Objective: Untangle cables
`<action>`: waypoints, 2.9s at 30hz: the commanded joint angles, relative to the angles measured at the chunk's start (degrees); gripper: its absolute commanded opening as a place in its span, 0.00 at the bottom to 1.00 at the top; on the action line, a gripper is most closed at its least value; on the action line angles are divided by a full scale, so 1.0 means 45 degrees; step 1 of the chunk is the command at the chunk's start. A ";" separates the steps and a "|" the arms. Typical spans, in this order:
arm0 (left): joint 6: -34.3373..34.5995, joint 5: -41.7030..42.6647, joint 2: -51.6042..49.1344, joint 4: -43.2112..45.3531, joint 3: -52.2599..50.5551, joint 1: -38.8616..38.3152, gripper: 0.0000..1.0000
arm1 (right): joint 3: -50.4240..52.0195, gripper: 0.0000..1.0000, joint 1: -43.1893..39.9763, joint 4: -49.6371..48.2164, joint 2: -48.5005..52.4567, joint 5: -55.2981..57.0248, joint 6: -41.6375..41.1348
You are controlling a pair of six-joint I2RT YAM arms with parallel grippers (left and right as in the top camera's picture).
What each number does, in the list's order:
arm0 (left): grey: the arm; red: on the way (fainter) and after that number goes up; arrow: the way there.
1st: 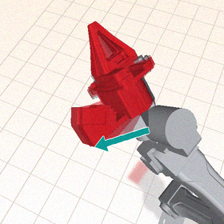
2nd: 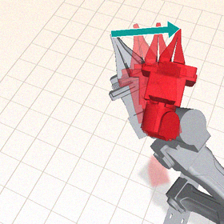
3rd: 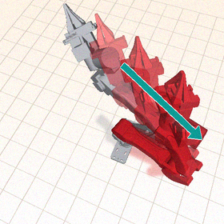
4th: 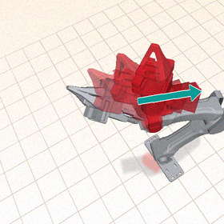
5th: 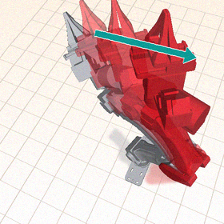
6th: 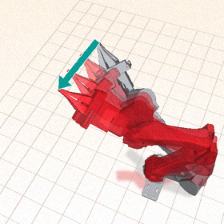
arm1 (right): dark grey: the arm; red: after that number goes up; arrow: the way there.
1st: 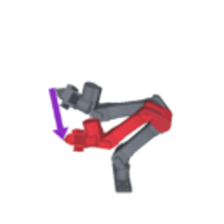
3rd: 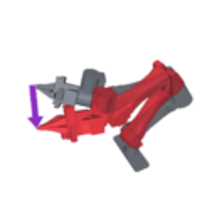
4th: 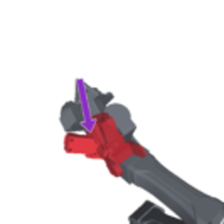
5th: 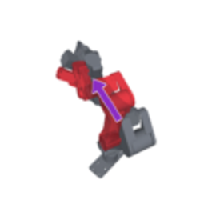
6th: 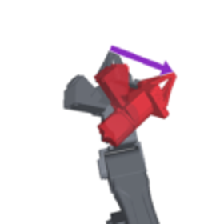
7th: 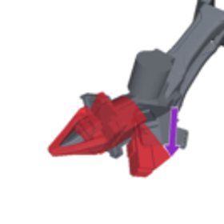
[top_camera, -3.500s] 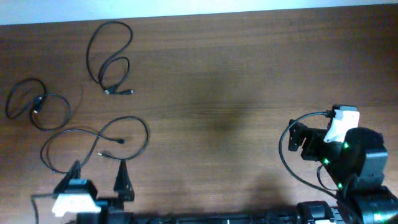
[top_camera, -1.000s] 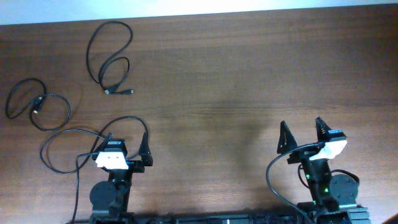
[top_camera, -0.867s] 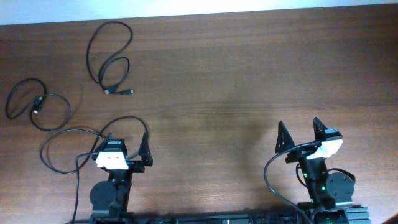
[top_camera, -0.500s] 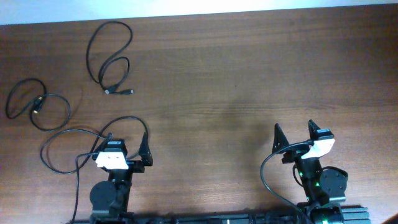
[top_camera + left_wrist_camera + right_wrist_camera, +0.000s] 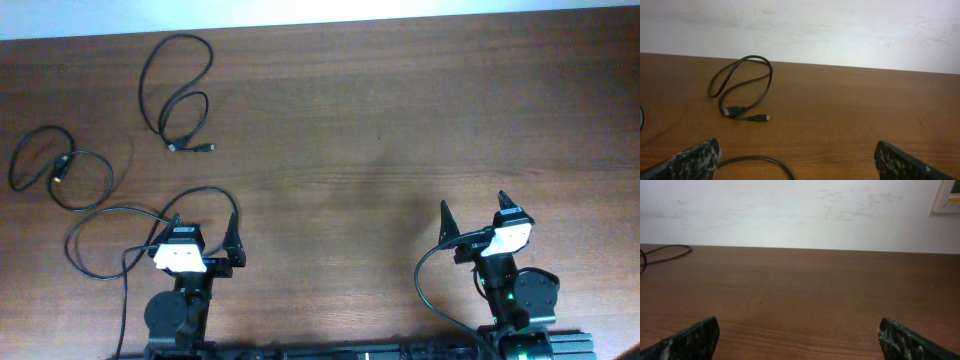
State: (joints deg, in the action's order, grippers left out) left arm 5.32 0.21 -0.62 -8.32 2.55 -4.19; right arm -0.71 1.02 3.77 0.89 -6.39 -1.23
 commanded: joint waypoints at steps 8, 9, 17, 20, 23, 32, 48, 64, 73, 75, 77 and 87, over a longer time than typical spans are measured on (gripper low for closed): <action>-0.0204 0.0136 0.0049 0.0034 -0.0083 -0.0073 0.99 | 0.0087 1.00 -0.0160 0.0044 -0.0131 -0.0112 0.0092; -0.0204 0.0136 0.0058 0.0039 -0.0083 -0.0073 0.99 | 0.0087 1.00 -0.0160 0.0044 -0.0131 -0.0112 0.0092; -0.0209 -0.0039 0.0078 0.0831 -0.0461 0.0058 0.99 | 0.0087 1.00 -0.0160 0.0044 -0.0131 -0.0112 0.0087; -0.0253 -0.0097 0.0078 0.0811 -0.0461 0.0063 0.99 | 0.0087 1.00 -0.0160 0.0044 -0.0131 -0.0112 0.0087; -0.1705 0.0000 0.0078 0.0792 -0.0461 0.0063 0.99 | 0.0087 1.00 -0.0160 0.0044 -0.0131 -0.0112 0.0092; -0.2021 -0.0005 0.0073 0.0801 -0.0461 0.0058 0.99 | 0.0087 1.00 -0.0160 0.0044 -0.0131 -0.0112 0.0092; -0.2021 0.0000 0.0073 0.0801 -0.0461 0.0058 0.99 | 0.0087 1.00 -0.0160 0.0044 -0.0131 -0.0112 0.0087; -0.2021 -0.0005 0.0073 0.0801 -0.0461 0.0058 0.99 | 0.0087 1.00 -0.0160 0.0044 -0.0131 -0.0112 0.0092; -0.2021 -0.0005 0.0073 0.0801 -0.0461 0.0058 0.99 | 0.0087 1.00 -0.0160 0.0044 -0.0131 -0.0112 0.0092; -0.2021 -0.0005 0.0073 0.0801 -0.0461 0.0058 0.99 | 0.0087 1.00 -0.0160 0.0044 -0.0131 -0.0112 0.0092; -0.2021 -0.0005 0.0073 0.0801 -0.0461 0.0058 0.99 | 0.0087 1.00 -0.0160 0.0044 -0.0131 -0.0112 0.0087; -0.2021 -0.0005 0.0073 0.0801 -0.0461 0.0058 0.99 | 0.0087 1.00 -0.0160 0.0044 -0.0131 -0.0112 0.0087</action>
State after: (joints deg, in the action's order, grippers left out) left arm -2.63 0.16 -0.62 -4.86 0.99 -4.12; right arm -0.71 1.02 3.75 0.89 -6.39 -1.21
